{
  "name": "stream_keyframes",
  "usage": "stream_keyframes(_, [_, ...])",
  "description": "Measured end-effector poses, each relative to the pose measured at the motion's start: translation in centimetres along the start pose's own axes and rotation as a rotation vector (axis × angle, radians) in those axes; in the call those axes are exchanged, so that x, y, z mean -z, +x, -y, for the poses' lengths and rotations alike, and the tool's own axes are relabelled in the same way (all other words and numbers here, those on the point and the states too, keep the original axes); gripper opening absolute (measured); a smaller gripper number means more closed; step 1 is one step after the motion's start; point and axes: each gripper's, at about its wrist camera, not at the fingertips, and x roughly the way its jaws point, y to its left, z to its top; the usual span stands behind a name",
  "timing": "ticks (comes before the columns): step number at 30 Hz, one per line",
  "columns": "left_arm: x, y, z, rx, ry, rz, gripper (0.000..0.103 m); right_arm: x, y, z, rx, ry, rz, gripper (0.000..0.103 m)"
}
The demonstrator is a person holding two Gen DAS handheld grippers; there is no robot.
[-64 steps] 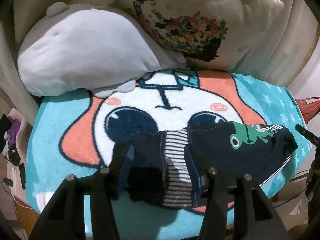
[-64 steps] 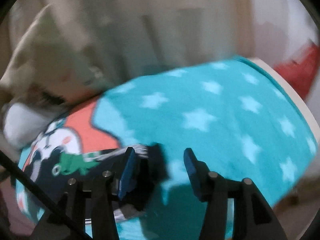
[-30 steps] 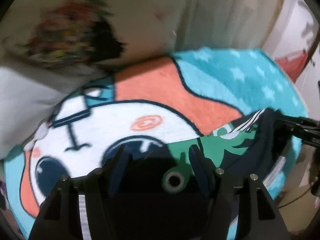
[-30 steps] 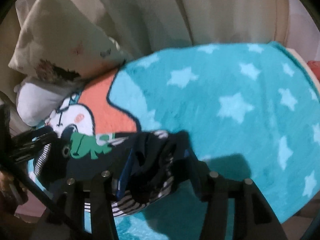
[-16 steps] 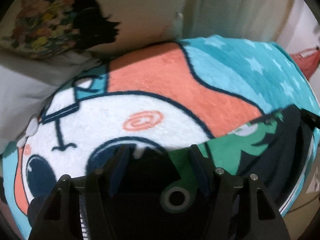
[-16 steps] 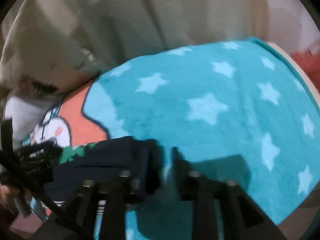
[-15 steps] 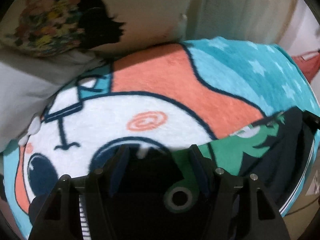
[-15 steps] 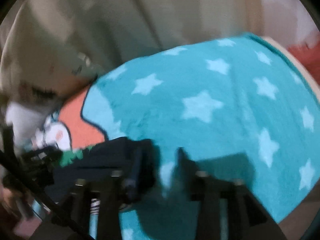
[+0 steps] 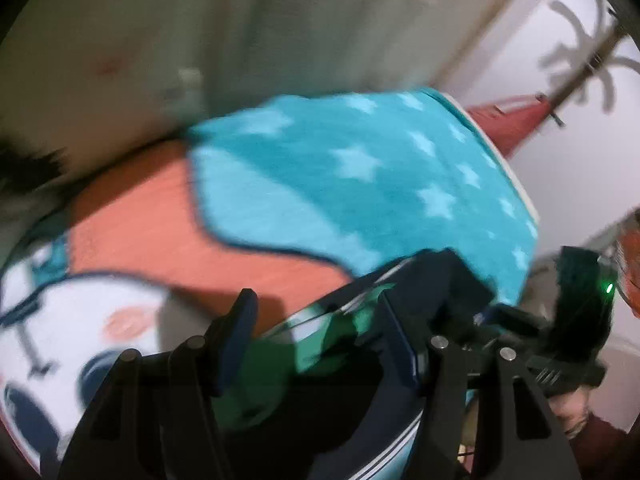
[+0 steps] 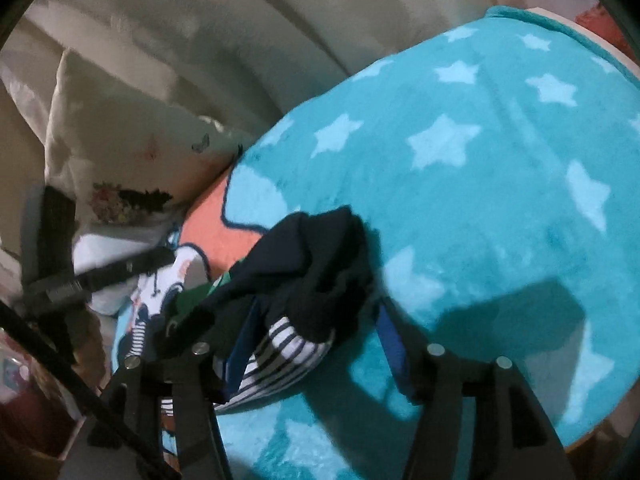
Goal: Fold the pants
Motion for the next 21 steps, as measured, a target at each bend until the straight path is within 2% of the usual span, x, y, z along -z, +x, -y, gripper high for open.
stream_keyframes(3, [-1.7,3.0,2.3,0.044,0.067,-0.062,0.061,0.2,0.7,-0.5,0.018,-0.033,0.024,0.066])
stream_keyframes(7, [-2.8,6.8,4.4,0.122,0.133,-0.163,0.061,0.0,1.0,-0.3,-0.013,-0.015,0.045,0.065])
stream_keyframes(8, [-3.0,7.8,5.2,0.133,0.162,-0.189,0.061,0.0,1.2,-0.4,-0.017,-0.013,0.045,0.064])
stream_keyframes(11, [-3.2,9.3,6.2,0.144,0.2,-0.23,0.061,-0.2,1.7,-0.9,0.006,-0.043,0.036,0.05])
stream_keyframes(12, [-3.4,9.5,6.3,0.154,0.199,-0.236,0.057,-0.2,1.9,-1.0,0.024,-0.051,0.035,0.043])
stream_keyframes(13, [-3.6,9.6,6.4,0.178,0.195,-0.244,0.037,-0.2,1.8,-0.7,0.03,-0.045,0.036,0.038])
stream_keyframes(14, [-3.7,9.7,6.5,0.203,0.187,-0.259,0.028,-0.2,1.7,-0.5,0.03,-0.032,0.037,0.03])
stream_keyframes(15, [-3.7,9.6,6.4,0.2,0.185,-0.259,0.025,-0.2,1.6,-0.2,0.023,-0.016,0.037,0.027])
stream_keyframes(16, [-3.7,9.4,6.5,0.198,0.195,-0.25,0.018,-0.2,1.4,0.0,0.014,-0.003,0.038,0.026])
stream_keyframes(21, [-3.4,6.1,5.7,0.224,0.167,-0.181,0.015,-0.2,0.3,-2.4,0.042,-0.057,0.055,0.024])
